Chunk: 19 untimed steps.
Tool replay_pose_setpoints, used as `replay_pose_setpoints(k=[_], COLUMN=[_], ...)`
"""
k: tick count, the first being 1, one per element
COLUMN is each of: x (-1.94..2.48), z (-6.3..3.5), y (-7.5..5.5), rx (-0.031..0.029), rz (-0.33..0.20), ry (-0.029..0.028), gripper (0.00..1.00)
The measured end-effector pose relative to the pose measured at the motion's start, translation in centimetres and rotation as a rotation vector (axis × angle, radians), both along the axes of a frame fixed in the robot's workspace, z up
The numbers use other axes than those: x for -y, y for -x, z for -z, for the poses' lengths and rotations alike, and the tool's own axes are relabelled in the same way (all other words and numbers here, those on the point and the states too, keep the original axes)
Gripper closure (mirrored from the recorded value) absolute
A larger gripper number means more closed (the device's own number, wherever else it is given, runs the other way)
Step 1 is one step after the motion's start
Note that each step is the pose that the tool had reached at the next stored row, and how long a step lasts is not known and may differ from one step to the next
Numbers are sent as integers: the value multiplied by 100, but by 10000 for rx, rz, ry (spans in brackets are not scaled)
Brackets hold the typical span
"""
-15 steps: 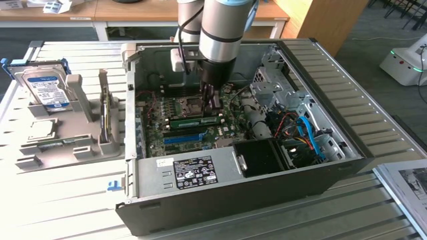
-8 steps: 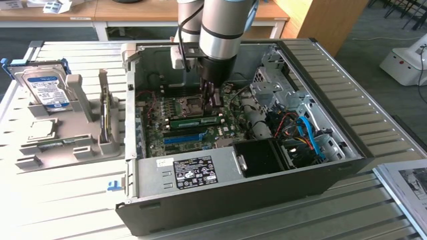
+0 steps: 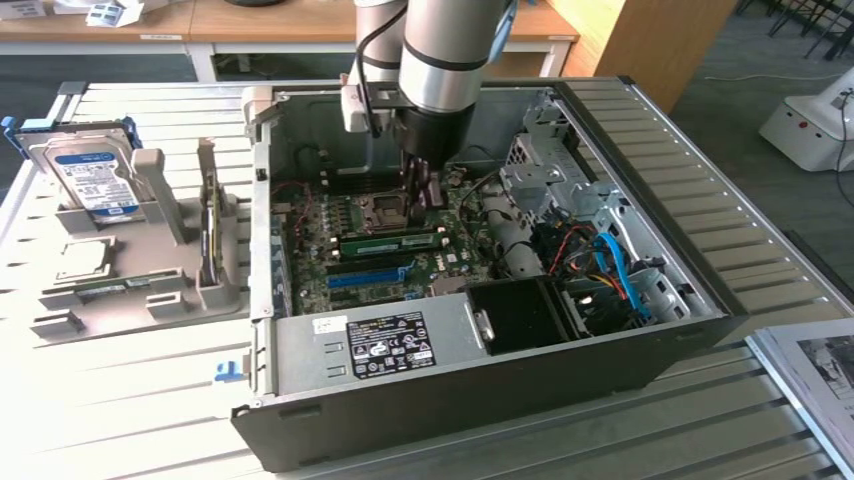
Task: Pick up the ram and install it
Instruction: 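Insert the ram into the slot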
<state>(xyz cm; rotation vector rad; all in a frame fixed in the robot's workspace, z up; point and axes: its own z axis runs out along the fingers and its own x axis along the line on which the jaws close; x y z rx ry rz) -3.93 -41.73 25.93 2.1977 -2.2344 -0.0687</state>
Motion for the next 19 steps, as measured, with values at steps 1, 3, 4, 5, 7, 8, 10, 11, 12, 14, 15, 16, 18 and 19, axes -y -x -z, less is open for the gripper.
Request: replay_pose_setpoints(k=[1, 3, 4, 5, 7, 8, 10, 11, 12, 14, 15, 16, 18, 19], x=[0, 0, 0, 0, 0, 0, 0, 0, 0, 0, 0, 0, 0, 0], z=[-9, -25, -32, -40, -56, -64, -81, -88, -96, -111, -118, -126, -143, -151], y=[0, 0, 0, 0, 0, 0, 0, 0, 0, 0, 0, 0, 0, 0], rx=[0, 1, 0, 1, 0, 0, 0, 0, 0, 0, 0, 1, 0, 0], rz=[0, 0, 0, 0, 0, 0, 0, 0, 0, 0, 0, 0, 0, 0], ry=[0, -1, -1, -2, -1, -1, -1, -1, -1, -1, -1, -1, -1, -1], gripper=[75, 75, 75, 75, 75, 75, 75, 75, 75, 75, 75, 75, 75, 75])
